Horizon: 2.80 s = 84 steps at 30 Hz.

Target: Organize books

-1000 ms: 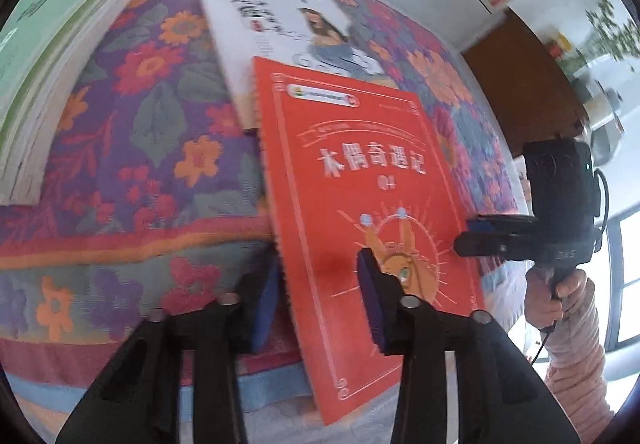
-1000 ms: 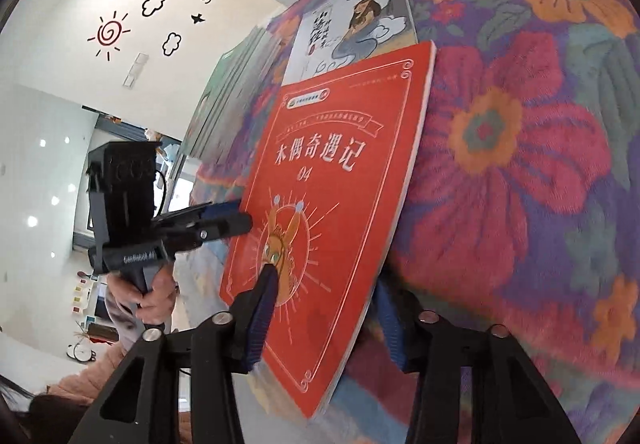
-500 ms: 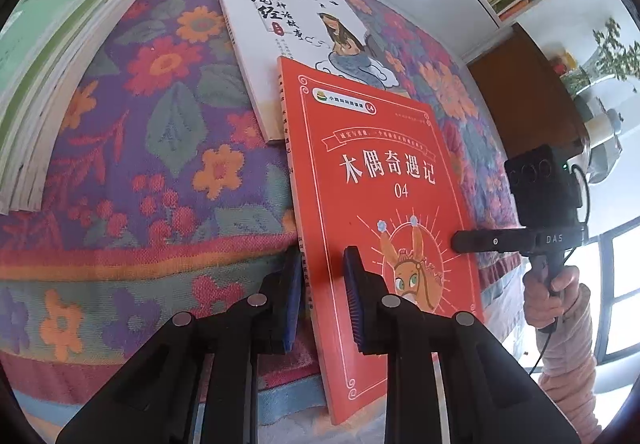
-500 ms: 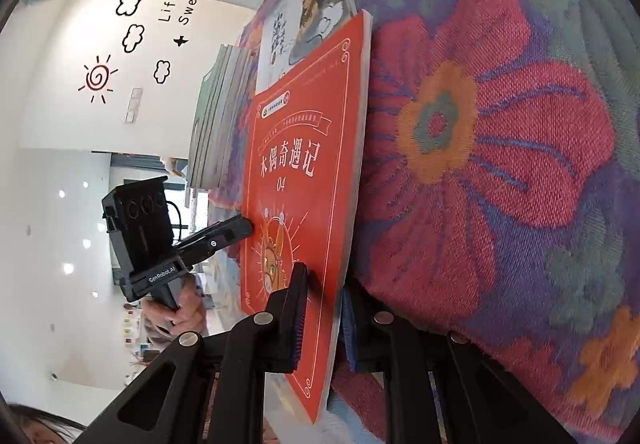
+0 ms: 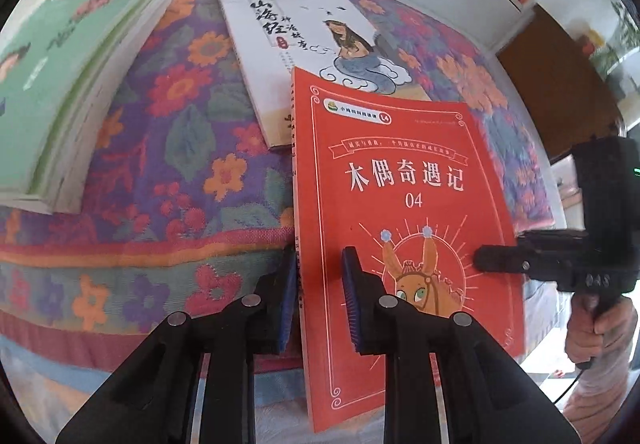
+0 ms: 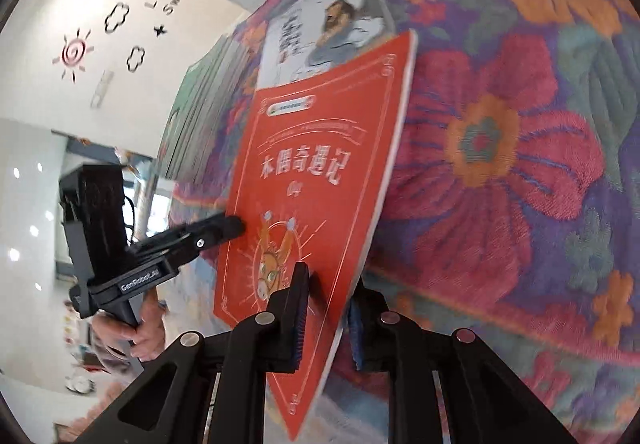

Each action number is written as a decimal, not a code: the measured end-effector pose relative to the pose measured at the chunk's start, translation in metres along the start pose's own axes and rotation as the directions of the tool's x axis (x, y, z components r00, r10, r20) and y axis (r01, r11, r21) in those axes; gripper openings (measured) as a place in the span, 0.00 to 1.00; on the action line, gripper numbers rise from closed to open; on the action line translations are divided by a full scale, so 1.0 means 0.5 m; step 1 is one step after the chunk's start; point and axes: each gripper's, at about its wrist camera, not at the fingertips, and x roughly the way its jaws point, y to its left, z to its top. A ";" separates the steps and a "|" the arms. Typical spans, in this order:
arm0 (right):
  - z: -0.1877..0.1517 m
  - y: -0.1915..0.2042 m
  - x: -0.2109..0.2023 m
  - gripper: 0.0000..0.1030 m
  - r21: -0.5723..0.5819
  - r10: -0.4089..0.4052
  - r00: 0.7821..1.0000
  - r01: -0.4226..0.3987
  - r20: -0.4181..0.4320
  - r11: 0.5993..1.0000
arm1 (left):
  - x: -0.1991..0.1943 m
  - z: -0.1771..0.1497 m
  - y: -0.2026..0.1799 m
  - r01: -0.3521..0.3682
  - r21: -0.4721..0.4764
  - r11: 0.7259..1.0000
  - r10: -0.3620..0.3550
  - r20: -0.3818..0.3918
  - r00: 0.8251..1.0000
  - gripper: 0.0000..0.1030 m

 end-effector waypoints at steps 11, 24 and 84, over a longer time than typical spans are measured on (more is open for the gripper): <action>-0.026 0.113 -0.011 0.16 -0.218 -0.113 0.993 0.116 0.029 0.969 | -0.037 -0.009 0.011 0.022 0.024 0.999 -0.022 0.021 1.000 0.19; -0.014 0.196 -0.044 0.17 -0.284 -0.166 0.982 0.186 0.092 0.941 | -0.108 0.022 0.026 0.071 0.043 0.997 -0.075 0.087 0.993 0.19; 0.305 0.467 0.290 0.23 -0.339 -0.088 0.996 0.090 0.021 0.937 | -0.205 0.226 0.518 -0.033 -0.190 0.981 0.081 0.254 0.964 0.21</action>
